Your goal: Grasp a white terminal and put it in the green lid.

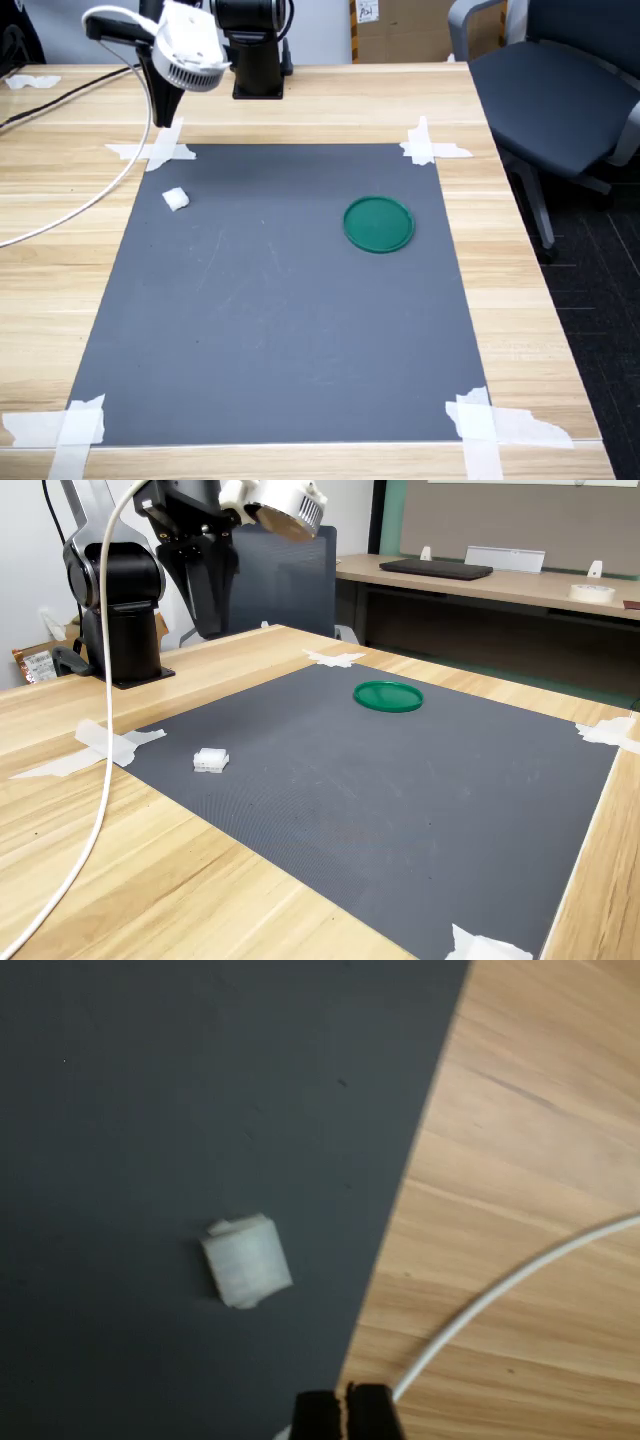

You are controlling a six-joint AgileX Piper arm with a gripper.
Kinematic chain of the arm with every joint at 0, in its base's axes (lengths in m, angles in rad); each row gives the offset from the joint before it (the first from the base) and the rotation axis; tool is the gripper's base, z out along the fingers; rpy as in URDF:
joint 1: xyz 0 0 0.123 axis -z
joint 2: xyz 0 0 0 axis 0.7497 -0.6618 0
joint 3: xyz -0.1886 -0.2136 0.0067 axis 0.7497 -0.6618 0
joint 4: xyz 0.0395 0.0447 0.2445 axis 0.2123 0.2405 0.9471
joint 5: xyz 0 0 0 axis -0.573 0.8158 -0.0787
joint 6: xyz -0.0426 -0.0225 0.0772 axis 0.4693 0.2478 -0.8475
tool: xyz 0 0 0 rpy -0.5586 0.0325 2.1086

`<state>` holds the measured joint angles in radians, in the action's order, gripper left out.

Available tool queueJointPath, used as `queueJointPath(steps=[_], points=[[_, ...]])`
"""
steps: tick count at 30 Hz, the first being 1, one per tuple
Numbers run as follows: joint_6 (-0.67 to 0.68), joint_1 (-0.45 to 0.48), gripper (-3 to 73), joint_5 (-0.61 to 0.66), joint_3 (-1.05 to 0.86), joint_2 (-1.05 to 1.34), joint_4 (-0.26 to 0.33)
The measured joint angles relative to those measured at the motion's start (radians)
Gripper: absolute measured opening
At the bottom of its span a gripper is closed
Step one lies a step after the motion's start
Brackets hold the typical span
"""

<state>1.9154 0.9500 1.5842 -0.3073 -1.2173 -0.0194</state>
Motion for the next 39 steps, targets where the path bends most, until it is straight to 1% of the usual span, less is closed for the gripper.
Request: queueJointPath(steps=[3, 7, 9, 11, 15, 19, 25, 28, 32, 35, 39], points=[[0.175, 0.068, -2.9, 0.039, 0.061, -0.060, 0.120], [0.502, 0.160, -2.9, 0.109, 0.112, -0.127, 0.284], [0.662, 0.200, -2.9, 0.162, 0.131, -0.157, 0.343], [0.781, 0.230, -2.9, 0.204, 0.145, -0.187, 0.368], [0.920, 0.266, -2.9, 0.224, 0.150, -0.240, 0.369], [1.015, 0.278, -2.9, 0.195, 0.151, -0.277, 0.374], [1.112, 0.279, -2.3, 0.157, 0.152, -0.330, 0.383], [1.124, 0.279, 0.2, 0.149, 0.152, -0.355, 0.381], [1.127, 0.279, 8.3, 0.149, 0.152, -0.374, 0.367], [1.114, 0.279, 19.1, 0.149, 0.152, -0.383, 0.367], [1.062, 0.279, 34.5, 0.143, 0.148, -0.391, 0.367]])
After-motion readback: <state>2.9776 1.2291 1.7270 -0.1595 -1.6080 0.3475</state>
